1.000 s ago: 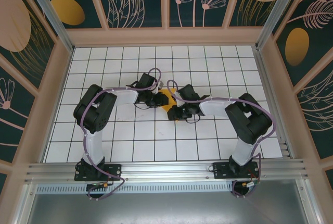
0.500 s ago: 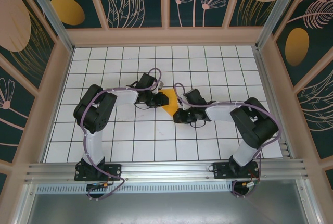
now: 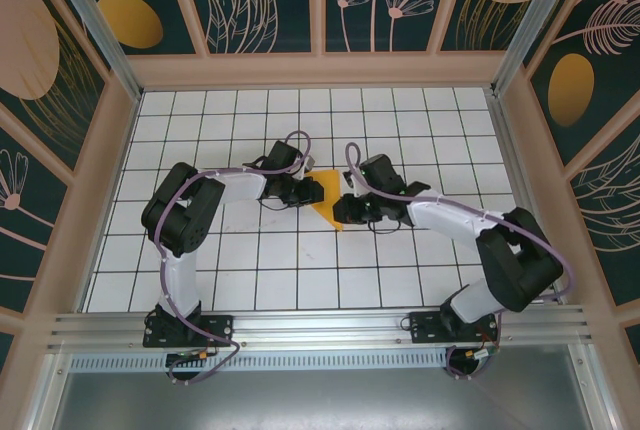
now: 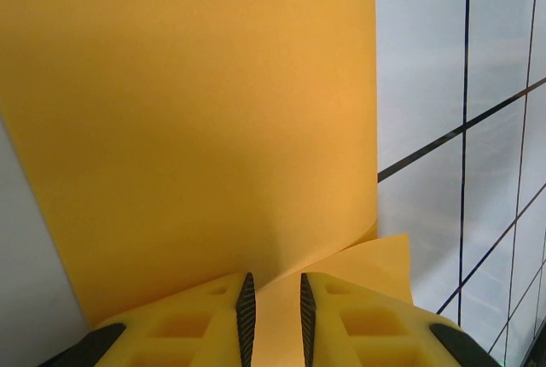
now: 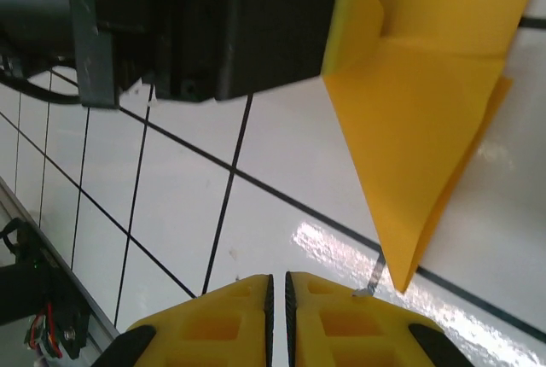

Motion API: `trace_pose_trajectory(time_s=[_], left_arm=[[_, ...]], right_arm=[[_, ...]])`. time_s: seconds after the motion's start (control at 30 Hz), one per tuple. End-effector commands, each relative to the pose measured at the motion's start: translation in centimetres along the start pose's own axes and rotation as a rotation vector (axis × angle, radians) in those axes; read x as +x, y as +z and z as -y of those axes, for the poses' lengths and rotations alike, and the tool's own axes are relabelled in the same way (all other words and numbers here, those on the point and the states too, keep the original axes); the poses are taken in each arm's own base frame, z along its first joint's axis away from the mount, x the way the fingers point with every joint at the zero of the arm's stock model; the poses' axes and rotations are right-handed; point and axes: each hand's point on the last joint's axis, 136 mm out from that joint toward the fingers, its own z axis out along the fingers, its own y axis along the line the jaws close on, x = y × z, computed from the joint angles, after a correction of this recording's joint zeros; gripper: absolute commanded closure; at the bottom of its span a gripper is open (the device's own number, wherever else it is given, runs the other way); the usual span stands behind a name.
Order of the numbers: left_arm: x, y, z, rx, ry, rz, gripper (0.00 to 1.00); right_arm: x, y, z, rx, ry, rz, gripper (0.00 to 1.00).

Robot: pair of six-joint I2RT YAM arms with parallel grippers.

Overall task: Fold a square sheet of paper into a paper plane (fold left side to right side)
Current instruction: Third fold the triangle at the center of the table.

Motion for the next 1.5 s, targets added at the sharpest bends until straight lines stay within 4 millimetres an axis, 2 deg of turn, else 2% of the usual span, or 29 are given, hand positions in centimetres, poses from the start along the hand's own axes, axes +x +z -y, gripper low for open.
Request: trace_pose_trajectory(time_s=[0.0, 0.17, 0.47, 0.63, 0.83, 0.93, 1.0, 1.1, 1.2, 1.47], left_arm=[[1.9, 1.3, -4.4, -0.151, -0.05, -0.034, 0.74], [1.8, 1.2, -4.2, -0.148, -0.048, -0.031, 0.74], [1.3, 1.0, -3.6, -0.139, -0.041, -0.02, 0.73], [0.0, -0.3, -1.5, -0.099, -0.018, 0.016, 0.69], [-1.5, -3.6, 1.6, -0.06, 0.015, 0.089, 0.67], [-0.8, -4.7, 2.2, -0.048, 0.01, 0.098, 0.68], [0.4, -4.9, 2.5, -0.035, 0.003, 0.091, 0.69], [2.3, -4.4, 3.4, 0.009, -0.009, 0.07, 0.7], [4.2, -3.5, 3.5, 0.029, -0.035, 0.044, 0.71], [4.9, -1.4, 4.3, 0.085, -0.066, 0.018, 0.74]], right_arm=[[-0.5, 1.8, 1.8, 0.082, 0.046, -0.018, 0.85], [-0.4, 3.5, 4.0, 0.17, 0.082, -0.039, 0.86], [4.1, 5.1, 6.9, 0.25, 0.131, -0.164, 0.86], [6.2, 4.9, 8.9, 0.33, 0.156, -0.211, 0.86], [6.7, 4.8, 9.8, 0.376, 0.161, -0.225, 0.86], [6.5, 4.9, 10.1, 0.391, 0.161, -0.226, 0.86], [6.6, 5.0, 10.2, 0.395, 0.161, -0.227, 0.86], [6.7, 5.1, 10.3, 0.4, 0.16, -0.231, 0.86], [6.7, 5.1, 10.4, 0.411, 0.155, -0.231, 0.86], [6.6, 5.2, 10.3, 0.417, 0.142, -0.232, 0.86]])
